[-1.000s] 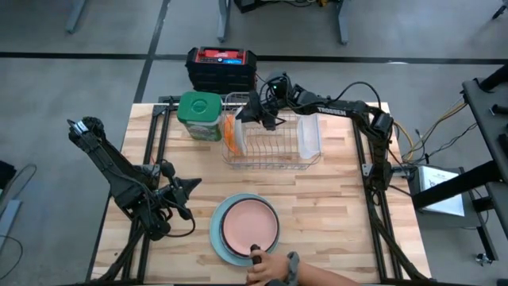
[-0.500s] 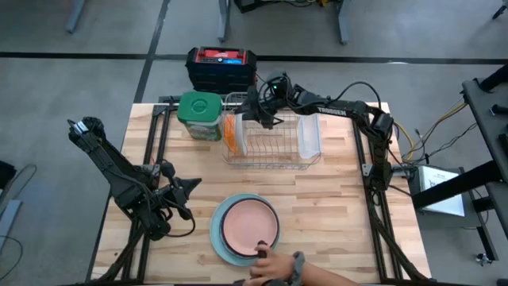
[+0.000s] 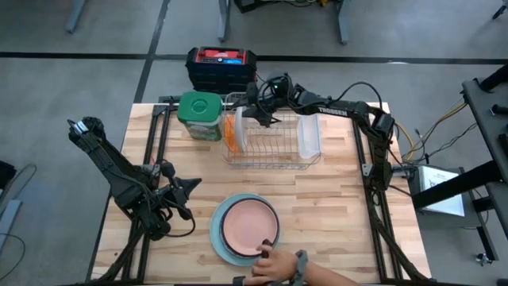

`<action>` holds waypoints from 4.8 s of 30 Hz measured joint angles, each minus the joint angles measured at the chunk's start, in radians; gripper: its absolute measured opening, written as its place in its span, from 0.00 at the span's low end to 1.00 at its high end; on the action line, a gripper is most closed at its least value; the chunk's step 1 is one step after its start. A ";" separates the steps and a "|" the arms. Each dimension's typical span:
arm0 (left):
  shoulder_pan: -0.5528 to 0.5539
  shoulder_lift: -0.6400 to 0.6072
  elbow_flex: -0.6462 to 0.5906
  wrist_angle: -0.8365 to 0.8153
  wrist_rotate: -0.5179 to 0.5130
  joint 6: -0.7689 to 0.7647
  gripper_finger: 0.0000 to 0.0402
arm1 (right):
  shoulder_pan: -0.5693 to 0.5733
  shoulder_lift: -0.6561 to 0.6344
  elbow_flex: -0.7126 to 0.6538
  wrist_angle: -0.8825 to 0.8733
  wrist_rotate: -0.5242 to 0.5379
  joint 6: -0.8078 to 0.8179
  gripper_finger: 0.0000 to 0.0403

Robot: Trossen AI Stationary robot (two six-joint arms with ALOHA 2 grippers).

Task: Sort dishes
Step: Put the white plate in the dishwasher rack, then put the pink plate in the dishwasher rack

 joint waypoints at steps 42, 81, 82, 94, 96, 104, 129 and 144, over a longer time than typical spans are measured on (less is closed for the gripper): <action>0.000 0.000 0.000 0.000 0.001 0.000 0.00 | 0.048 -0.001 0.000 -0.115 0.188 0.104 0.80; 0.008 0.001 0.068 0.406 -0.042 0.349 0.00 | 0.037 -0.466 -0.019 -0.723 0.567 1.200 0.65; 0.010 0.001 0.068 0.445 -0.059 0.372 0.00 | 0.042 -0.480 -0.033 -0.722 0.523 1.234 0.64; 0.071 0.067 0.068 0.779 -0.106 0.467 0.00 | 0.164 -0.615 -0.350 -0.555 0.420 1.243 0.55; 0.078 0.089 0.068 0.802 -0.109 0.469 0.00 | 0.180 -0.643 -0.398 -0.494 0.419 1.271 0.55; 0.098 0.178 0.068 0.851 -0.225 0.447 0.00 | 0.191 -0.738 -0.575 -0.274 0.419 1.440 0.54; 0.099 0.349 0.068 0.927 -0.201 0.194 0.00 | 0.357 -0.781 -0.755 -0.106 0.410 1.592 0.53; 0.099 0.449 0.068 1.004 0.102 0.185 0.00 | 0.380 -0.779 -0.754 -0.338 0.362 1.657 0.53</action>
